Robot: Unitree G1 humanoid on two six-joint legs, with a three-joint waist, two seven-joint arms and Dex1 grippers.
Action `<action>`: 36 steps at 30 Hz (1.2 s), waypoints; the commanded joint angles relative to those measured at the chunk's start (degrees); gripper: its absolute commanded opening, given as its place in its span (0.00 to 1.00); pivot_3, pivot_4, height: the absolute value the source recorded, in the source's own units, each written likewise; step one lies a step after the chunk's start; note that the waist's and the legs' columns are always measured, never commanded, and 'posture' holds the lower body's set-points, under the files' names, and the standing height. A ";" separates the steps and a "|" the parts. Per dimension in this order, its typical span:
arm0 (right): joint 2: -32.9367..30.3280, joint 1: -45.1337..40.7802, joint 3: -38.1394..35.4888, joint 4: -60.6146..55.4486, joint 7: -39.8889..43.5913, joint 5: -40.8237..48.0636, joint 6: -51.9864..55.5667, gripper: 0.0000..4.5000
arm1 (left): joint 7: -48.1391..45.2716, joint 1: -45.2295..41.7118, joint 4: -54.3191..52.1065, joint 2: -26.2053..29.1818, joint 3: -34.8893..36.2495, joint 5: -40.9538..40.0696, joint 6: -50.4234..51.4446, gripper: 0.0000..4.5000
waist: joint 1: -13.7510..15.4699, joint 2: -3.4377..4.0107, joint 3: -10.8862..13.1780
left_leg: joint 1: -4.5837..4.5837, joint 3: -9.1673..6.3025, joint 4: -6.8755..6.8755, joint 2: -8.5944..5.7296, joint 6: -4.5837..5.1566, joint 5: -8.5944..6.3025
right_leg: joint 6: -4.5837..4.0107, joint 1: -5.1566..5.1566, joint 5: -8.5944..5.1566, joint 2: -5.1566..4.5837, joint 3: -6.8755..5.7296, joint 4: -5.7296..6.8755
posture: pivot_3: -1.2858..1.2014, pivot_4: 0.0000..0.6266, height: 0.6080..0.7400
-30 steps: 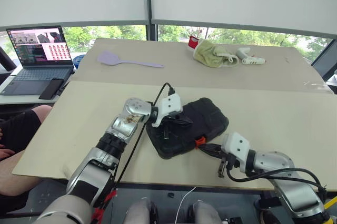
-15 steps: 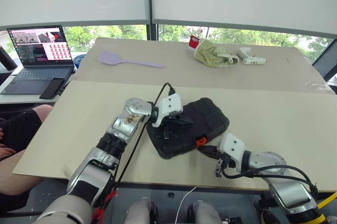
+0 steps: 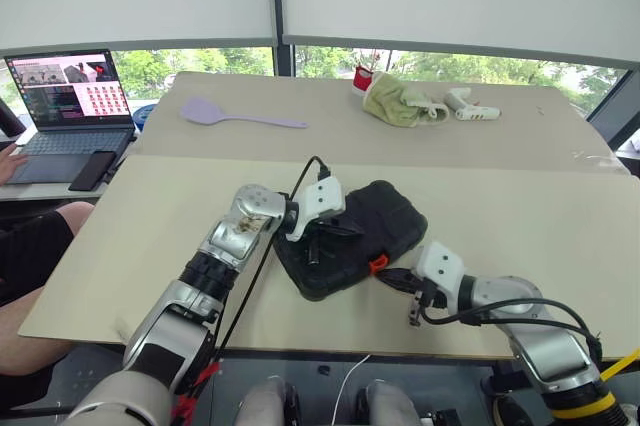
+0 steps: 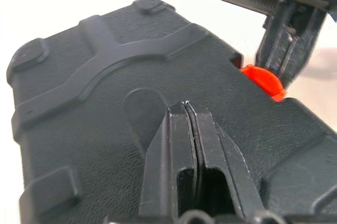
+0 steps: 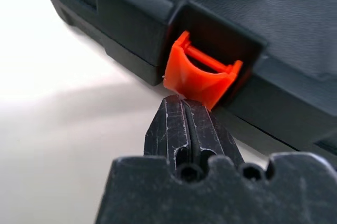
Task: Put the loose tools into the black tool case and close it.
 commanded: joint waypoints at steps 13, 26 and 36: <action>0.94 -3.20 -3.25 -1.96 -1.21 1.82 -2.60 0.00 | -1.05 6.45 5.37 0.58 -5.76 4.32 5.04 0.02 | 0.95 0.05 -0.12 | 0.60 -0.13 -0.60 -0.01 -0.22 -0.13 | 0.04 0.50 0.16 -0.01 -0.18 -0.75 | 0.52 0.24 1.00; -1.04 10.41 -17.20 -4.23 6.54 12.69 -13.18 0.00 | -4.06 10.65 -6.70 3.61 13.16 -12.93 -4.98 0.13 | 0.61 0.30 0.63 | 0.48 -0.19 -0.89 0.00 -0.38 -0.11 | 0.02 0.32 0.11 0.03 -0.08 -0.81 | 0.52 0.24 1.00; -4.52 15.89 -30.67 7.09 15.63 16.92 -23.84 0.48 | -1.53 28.97 -16.36 22.09 28.68 -14.22 -8.87 0.92 | 0.87 0.32 1.87 | -0.15 -0.14 -0.97 -0.02 -0.09 0.25 | -0.03 -0.20 0.13 0.46 -0.14 -0.75 | 0.52 0.24 1.00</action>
